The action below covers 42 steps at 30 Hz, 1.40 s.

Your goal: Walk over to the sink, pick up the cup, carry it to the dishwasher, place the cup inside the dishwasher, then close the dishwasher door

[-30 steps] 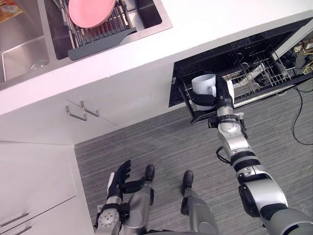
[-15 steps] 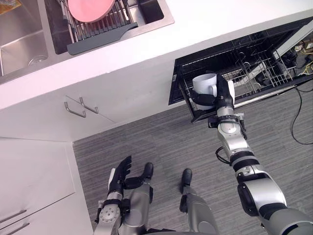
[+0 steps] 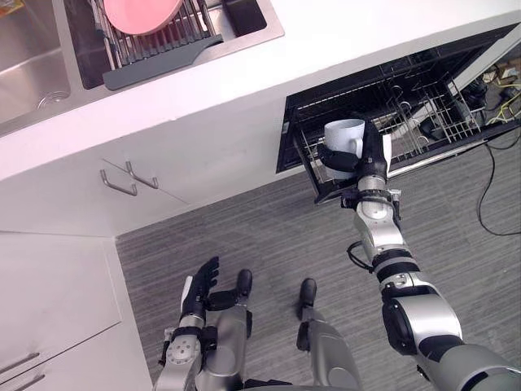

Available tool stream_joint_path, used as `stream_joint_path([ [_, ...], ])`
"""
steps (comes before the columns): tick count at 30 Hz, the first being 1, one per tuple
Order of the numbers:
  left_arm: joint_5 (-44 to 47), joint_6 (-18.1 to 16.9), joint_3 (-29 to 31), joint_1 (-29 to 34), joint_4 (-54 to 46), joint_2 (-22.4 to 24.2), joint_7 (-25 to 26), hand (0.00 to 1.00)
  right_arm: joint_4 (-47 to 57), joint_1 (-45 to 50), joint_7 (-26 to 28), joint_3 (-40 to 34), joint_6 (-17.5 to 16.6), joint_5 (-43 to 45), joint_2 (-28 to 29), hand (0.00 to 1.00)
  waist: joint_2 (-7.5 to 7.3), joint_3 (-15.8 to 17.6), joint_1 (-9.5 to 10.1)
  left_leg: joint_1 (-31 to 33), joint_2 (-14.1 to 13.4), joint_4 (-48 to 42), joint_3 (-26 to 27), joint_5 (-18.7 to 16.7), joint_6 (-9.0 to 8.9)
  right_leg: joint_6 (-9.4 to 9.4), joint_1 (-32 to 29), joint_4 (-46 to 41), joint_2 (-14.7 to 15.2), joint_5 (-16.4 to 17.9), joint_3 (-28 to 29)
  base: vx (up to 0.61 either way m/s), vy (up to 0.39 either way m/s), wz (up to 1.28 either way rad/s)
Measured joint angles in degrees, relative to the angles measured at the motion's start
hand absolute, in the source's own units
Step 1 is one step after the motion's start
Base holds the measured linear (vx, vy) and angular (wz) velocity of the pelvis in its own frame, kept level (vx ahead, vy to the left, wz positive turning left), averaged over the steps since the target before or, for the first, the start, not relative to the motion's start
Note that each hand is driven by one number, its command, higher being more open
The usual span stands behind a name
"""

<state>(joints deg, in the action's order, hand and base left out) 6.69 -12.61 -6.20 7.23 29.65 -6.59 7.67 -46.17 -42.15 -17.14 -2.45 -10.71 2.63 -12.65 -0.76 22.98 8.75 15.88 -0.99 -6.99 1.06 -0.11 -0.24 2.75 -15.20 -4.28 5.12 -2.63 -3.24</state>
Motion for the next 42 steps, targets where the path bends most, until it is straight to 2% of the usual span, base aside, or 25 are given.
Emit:
stream_joint_path([
  [17, 1.25, 0.02, -0.44, -1.36, 0.0, 0.7, 1.24, 0.9, 0.29, -1.7, -3.17, -3.83, 2.63, -2.37, 3.47, 0.9, -0.26, -0.11, 0.25, -0.35, -0.27, 0.83, 1.02, 0.35, -0.12, 0.03, -0.72, -0.46, -0.18, -0.01, 0.91, 0.0, 0.0, -0.02],
  [22, 1.22, 0.02, -1.16, -1.6, 0.01, 0.8, 1.42, 0.9, 4.37, 0.17, -3.47, -3.54, 4.43, -5.1, 3.65, 0.9, -0.36, -0.16, 0.45, -0.56, -0.27, 1.08, 1.04, 0.4, -0.17, 0.03, -0.7, -0.44, -0.23, -0.01, 1.04, 0.0, 0.0, 0.0],
  [26, 1.14, 0.39, -1.88, -1.55, 0.06, 0.96, 1.99, 0.9, 13.69, 8.01, -4.4, -2.29, 5.78, -8.83, 4.1, 0.9, -0.51, -0.25, 0.8, -1.82, -0.27, 2.32, 0.97, 0.57, -0.28, 0.04, 0.43, 0.48, -0.26, -0.02, 0.99, 0.02, -0.003, 0.01],
  [29, 1.05, 0.56, -1.69, -1.32, 0.05, 0.93, 2.06, 0.9, 22.62, 16.58, -4.88, -2.05, 6.11, -10.86, 6.29, 0.9, -1.04, -0.6, 0.28, -3.76, -0.29, 3.78, 0.9, 0.59, -0.31, 0.06, 2.21, 1.57, -0.33, 0.02, 1.02, 0.07, -0.006, 0.0],
  [34, -0.02, 1.52, -1.04, -0.62, 0.02, 0.58, 1.93, 0.9, 34.19, 30.32, -5.72, -1.42, 6.01, -11.81, 10.67, 0.9, -3.81, -2.88, -2.08, -6.11, -0.23, 5.53, 1.03, 0.58, -0.32, 0.45, 3.88, 2.16, -0.28, 0.79, 1.07, 0.05, -0.009, -0.02],
  [37, -1.07, 1.82, -1.05, 0.16, 0.04, 0.61, 1.68, 0.9, 38.91, 36.3, -5.73, -0.89, 5.97, -11.94, 11.33, 0.9, -4.74, -4.16, -3.3, -7.86, -0.2, 6.32, 1.01, 0.53, -0.36, 0.57, 5.34, 2.24, -0.25, 1.29, 0.97, 0.04, -0.007, 0.0],
  [42, -2.39, 2.37, -1.06, 1.91, 2.49, 0.78, 0.69, 0.9, 43.9, 44.06, -4.52, -0.35, 5.11, -13.55, 11.85, 0.9, -4.72, -8.14, -4.78, -10.2, -0.22, 6.77, 1.02, -0.02, -0.43, 0.79, 7.44, 2.24, -0.23, 2.15, 0.9, 0.0, 0.0, 0.0],
])
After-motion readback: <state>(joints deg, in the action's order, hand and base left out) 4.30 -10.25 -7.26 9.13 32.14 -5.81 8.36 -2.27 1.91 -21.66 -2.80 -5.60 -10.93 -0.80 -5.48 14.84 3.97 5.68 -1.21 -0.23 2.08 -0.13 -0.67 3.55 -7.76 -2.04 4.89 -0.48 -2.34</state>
